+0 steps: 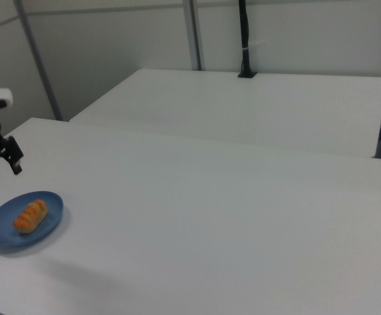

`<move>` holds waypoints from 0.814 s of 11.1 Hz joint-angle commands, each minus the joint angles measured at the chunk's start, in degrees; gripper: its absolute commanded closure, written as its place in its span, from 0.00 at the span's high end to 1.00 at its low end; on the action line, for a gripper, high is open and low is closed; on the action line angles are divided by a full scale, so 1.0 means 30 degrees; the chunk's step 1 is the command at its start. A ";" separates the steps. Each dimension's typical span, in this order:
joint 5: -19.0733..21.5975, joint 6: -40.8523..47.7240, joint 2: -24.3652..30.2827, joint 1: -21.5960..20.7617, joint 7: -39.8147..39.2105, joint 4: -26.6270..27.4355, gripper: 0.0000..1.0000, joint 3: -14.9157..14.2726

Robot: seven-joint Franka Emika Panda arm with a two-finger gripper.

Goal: Put the bread on the table
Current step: 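Move the gripper over the blue plate toward the orange bread roll, then lower the open gripper around the bread roll and close it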

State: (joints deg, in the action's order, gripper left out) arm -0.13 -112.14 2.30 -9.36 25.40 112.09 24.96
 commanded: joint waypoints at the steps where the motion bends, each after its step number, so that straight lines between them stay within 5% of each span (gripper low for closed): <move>1: 0.0337 -0.3216 -0.1201 -0.0543 0.1432 0.1774 1.00 -0.0059; 9: -0.1596 -0.6067 -0.4983 -0.0543 0.1554 0.2187 1.00 -0.0059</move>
State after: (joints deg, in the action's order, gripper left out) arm -3.53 -129.12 -11.99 -10.55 28.74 118.13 25.03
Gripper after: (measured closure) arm 0.000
